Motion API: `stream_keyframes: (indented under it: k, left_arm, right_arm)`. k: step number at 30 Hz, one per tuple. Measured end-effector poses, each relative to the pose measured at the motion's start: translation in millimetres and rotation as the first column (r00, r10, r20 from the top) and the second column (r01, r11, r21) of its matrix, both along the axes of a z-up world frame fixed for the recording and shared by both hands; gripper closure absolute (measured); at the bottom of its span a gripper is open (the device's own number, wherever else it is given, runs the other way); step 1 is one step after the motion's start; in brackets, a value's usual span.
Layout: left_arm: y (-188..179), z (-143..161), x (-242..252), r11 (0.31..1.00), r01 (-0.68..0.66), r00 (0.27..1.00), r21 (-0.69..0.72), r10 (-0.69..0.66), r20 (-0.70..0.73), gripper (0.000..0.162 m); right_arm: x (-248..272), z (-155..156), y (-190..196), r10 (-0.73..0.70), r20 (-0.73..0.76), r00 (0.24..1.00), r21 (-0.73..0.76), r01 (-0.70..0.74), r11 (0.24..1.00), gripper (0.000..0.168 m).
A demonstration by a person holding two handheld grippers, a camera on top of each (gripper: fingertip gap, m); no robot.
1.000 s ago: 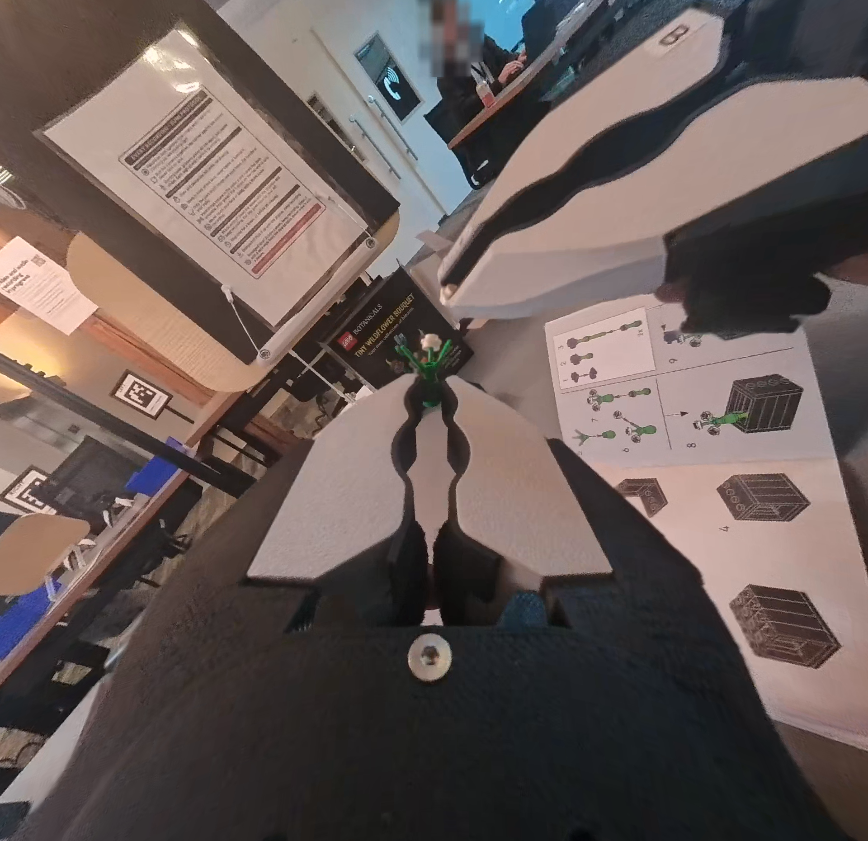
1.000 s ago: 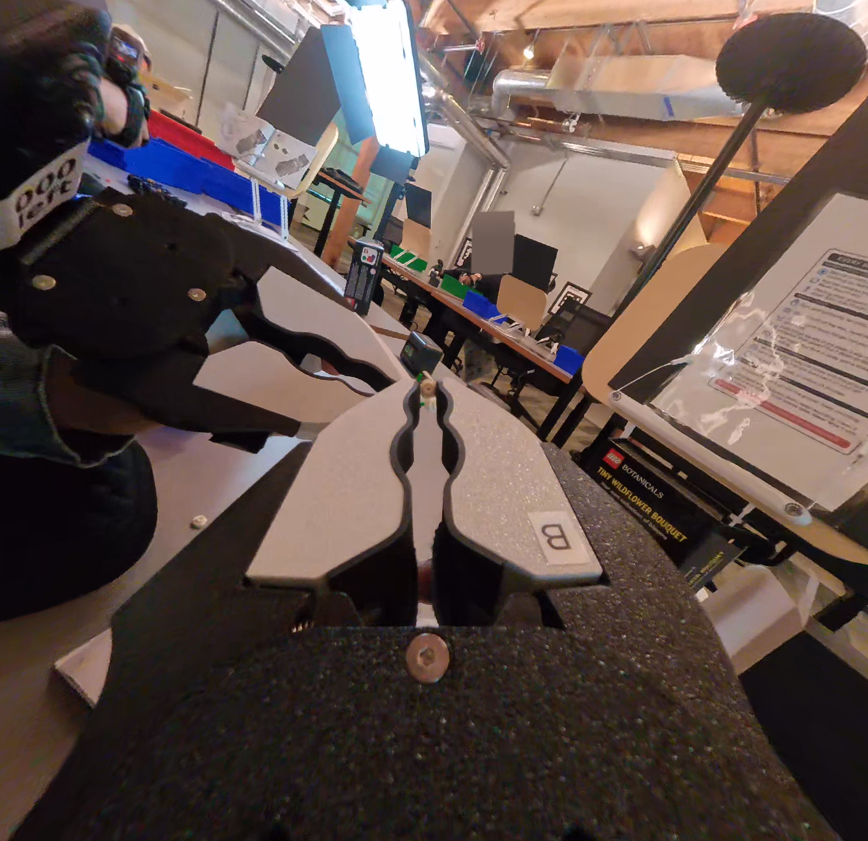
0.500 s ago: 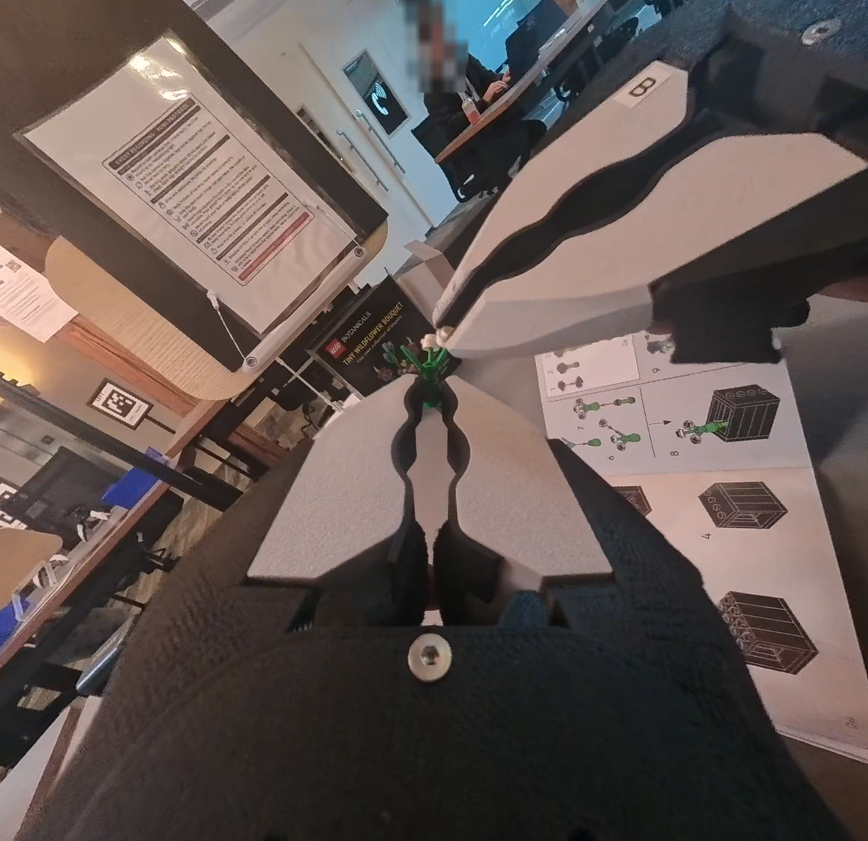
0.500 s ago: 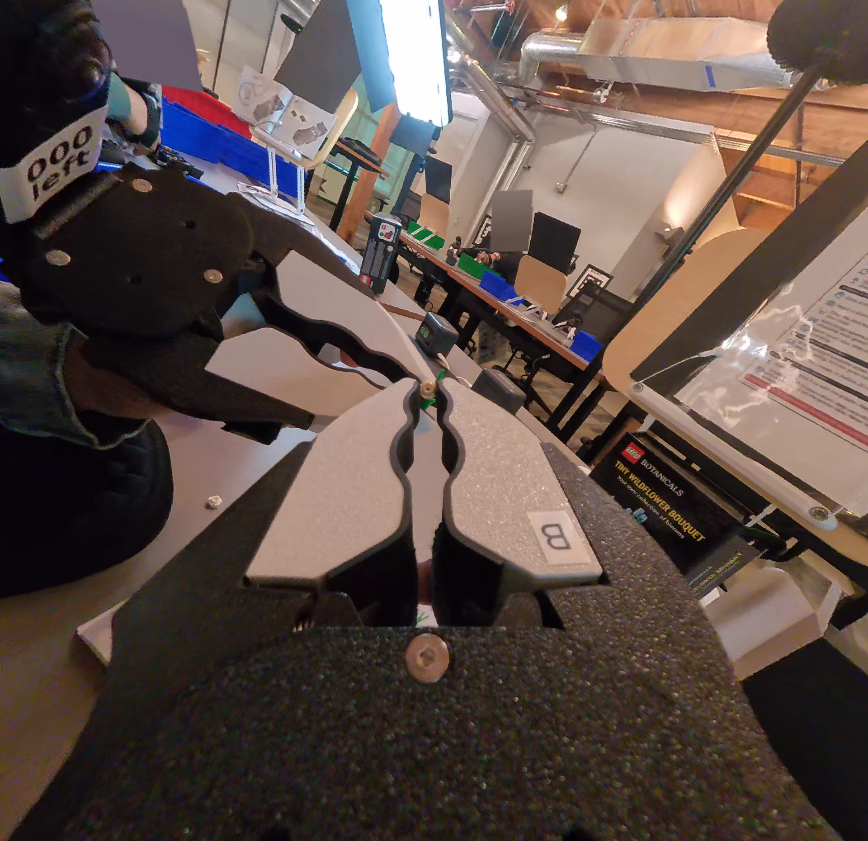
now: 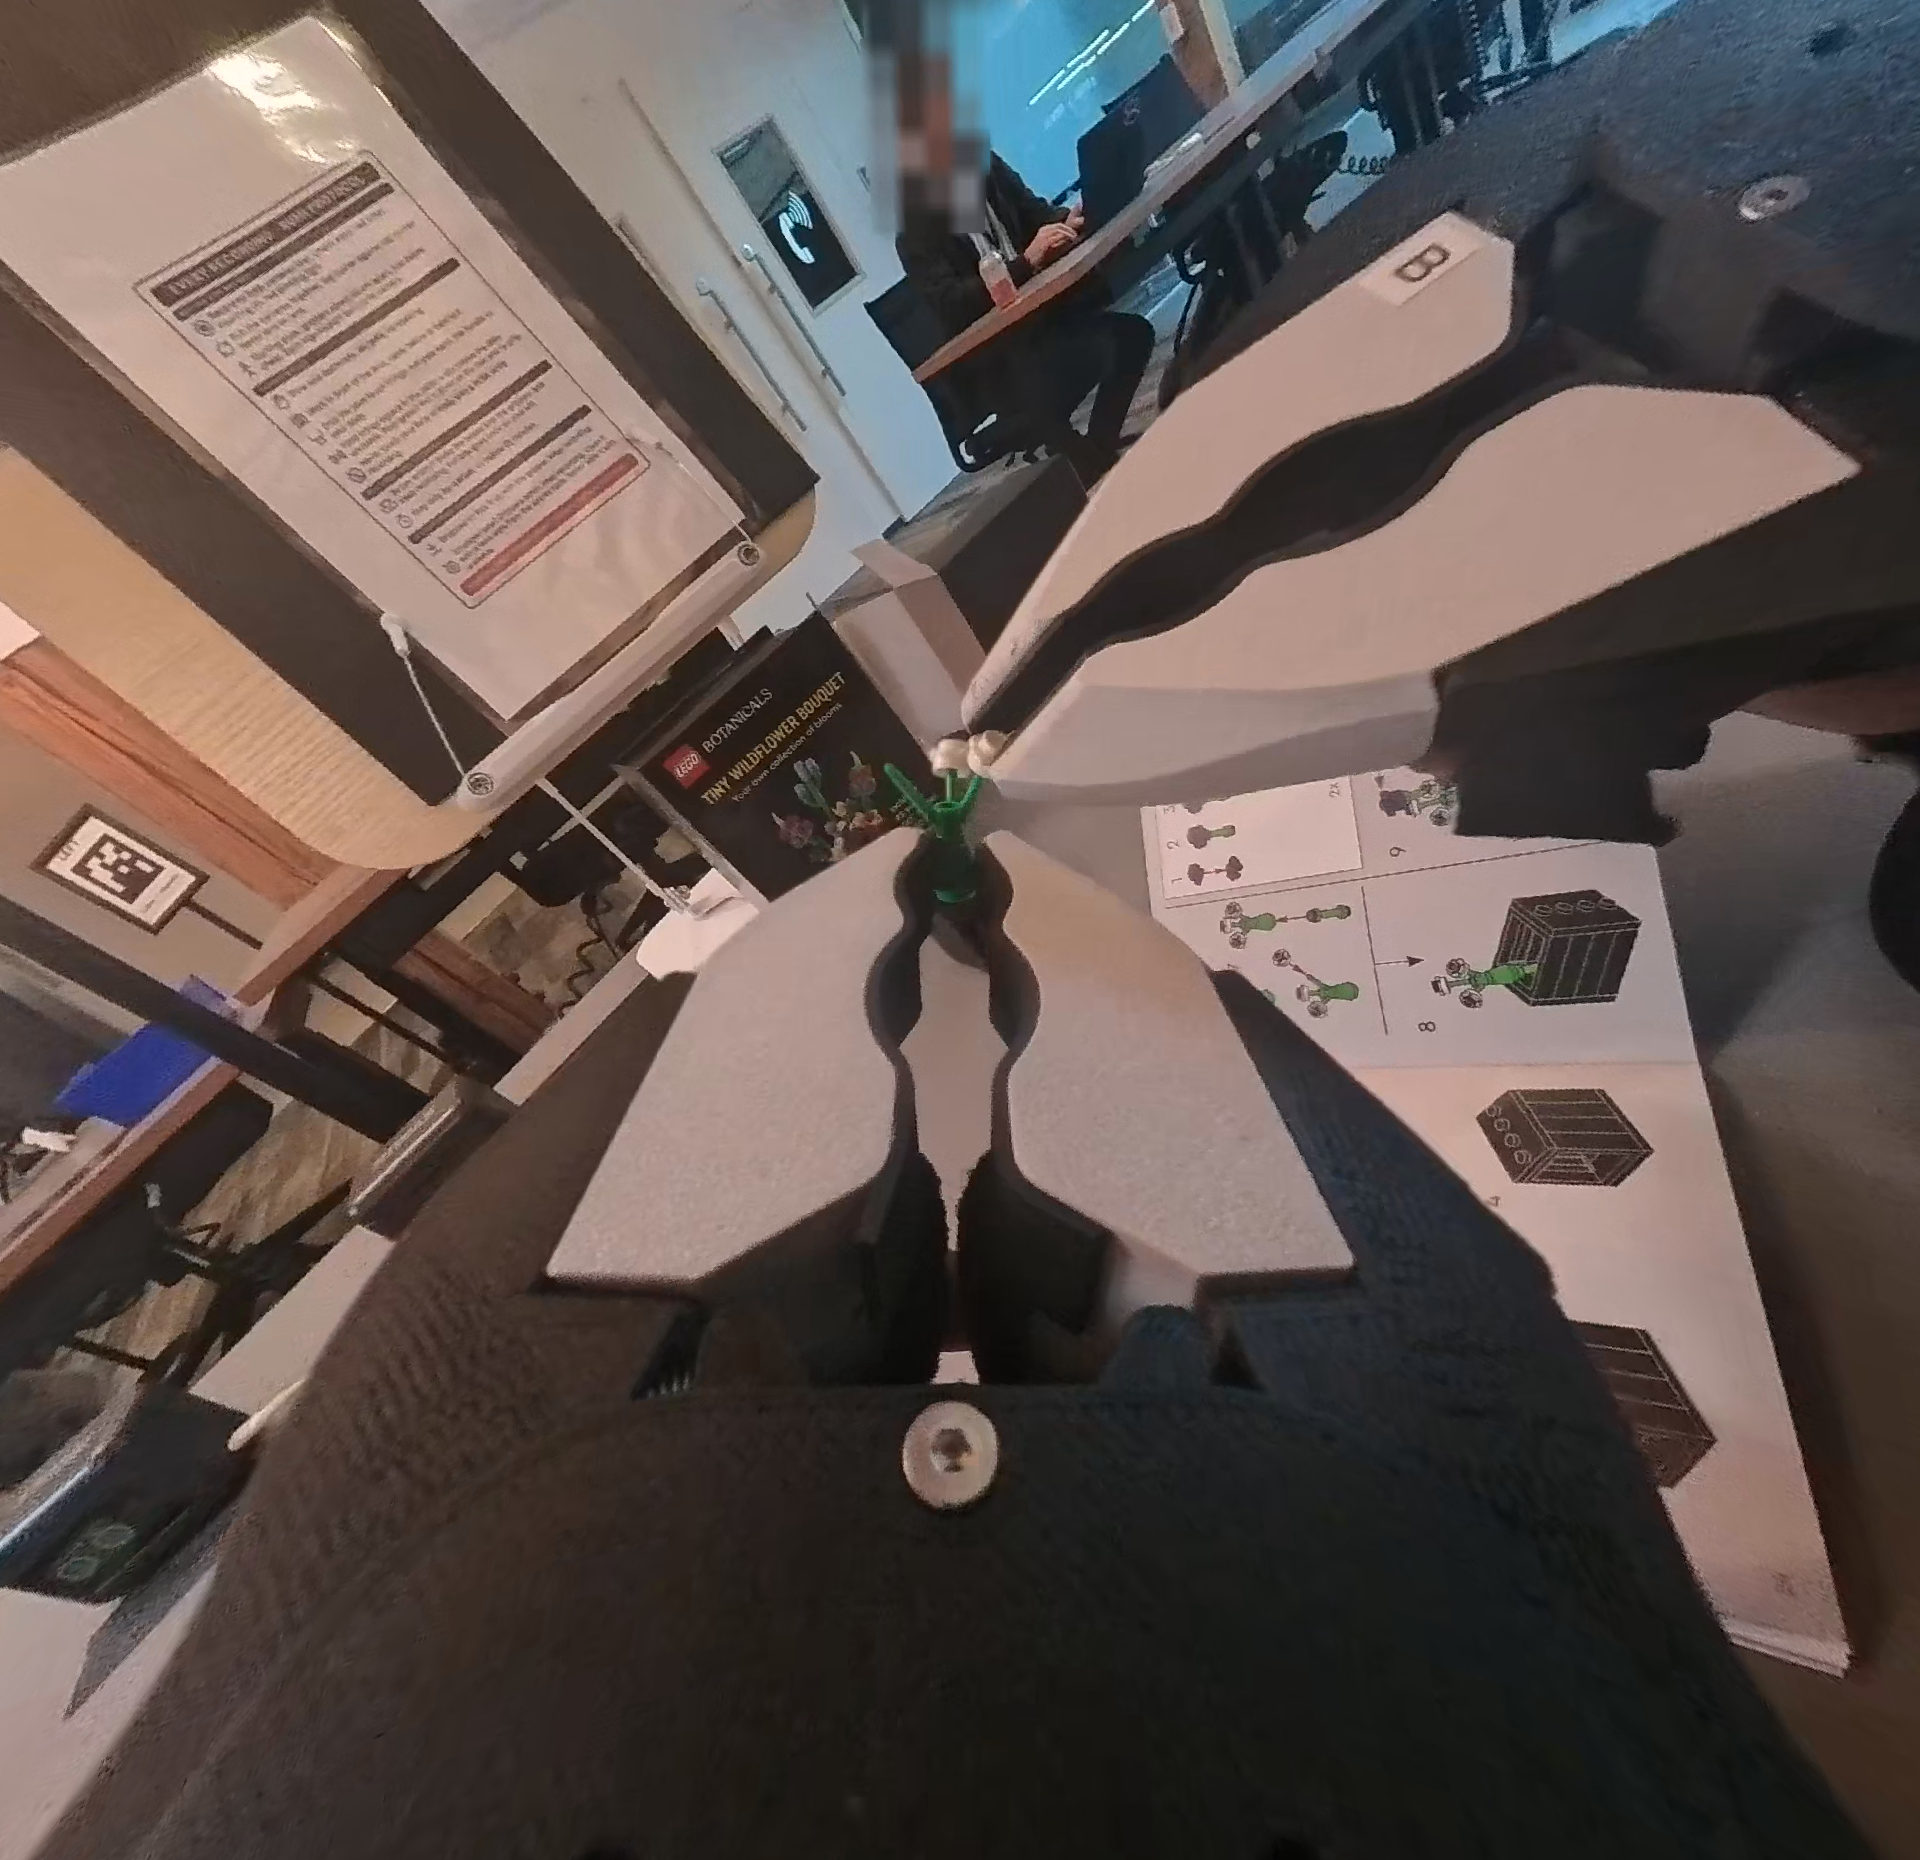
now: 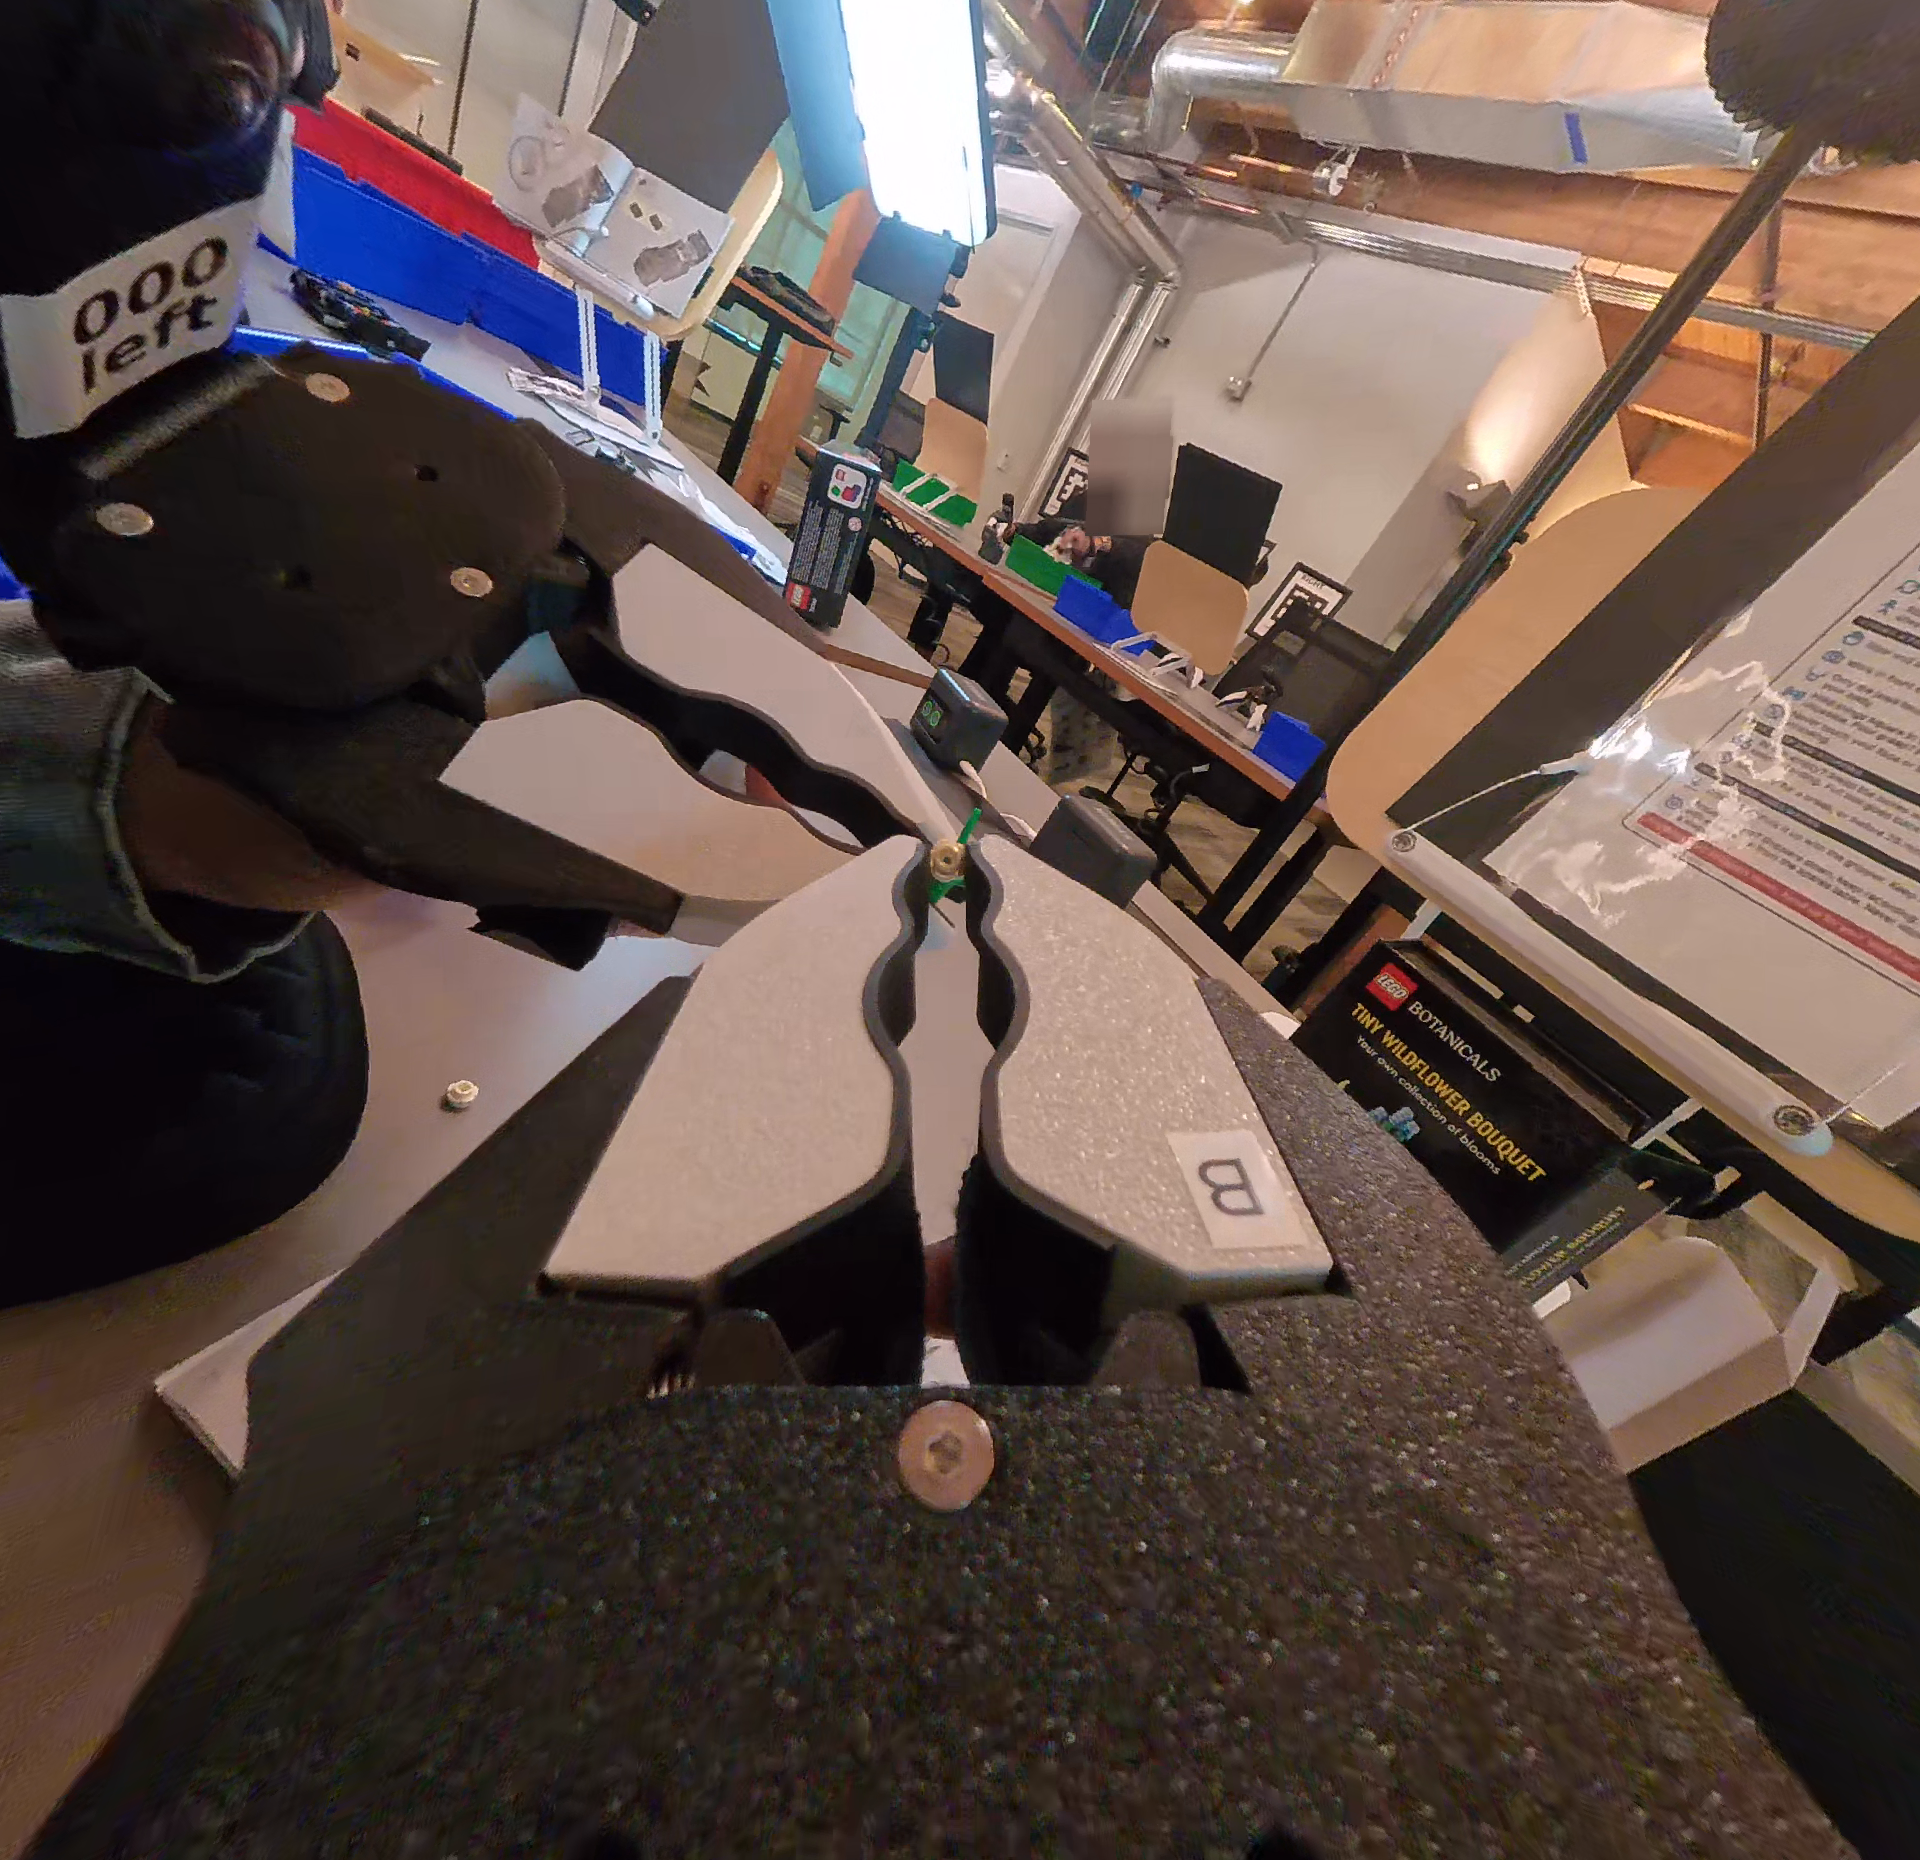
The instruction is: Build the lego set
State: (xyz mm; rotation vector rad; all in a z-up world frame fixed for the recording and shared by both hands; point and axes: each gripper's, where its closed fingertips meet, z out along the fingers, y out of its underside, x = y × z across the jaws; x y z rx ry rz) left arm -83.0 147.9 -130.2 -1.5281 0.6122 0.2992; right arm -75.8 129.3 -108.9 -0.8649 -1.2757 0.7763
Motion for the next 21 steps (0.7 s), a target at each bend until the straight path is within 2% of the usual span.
stream_keyframes:
  k: [21]
  left_arm:
    - [3.9,-8.3,-2.4,1.000,0.020,1.000,-0.018,-0.020,0.014,0.155]
  right_arm:
    - [-3.2,-9.1,4.9,-0.009,0.064,0.998,-0.046,0.012,0.999,0.162]
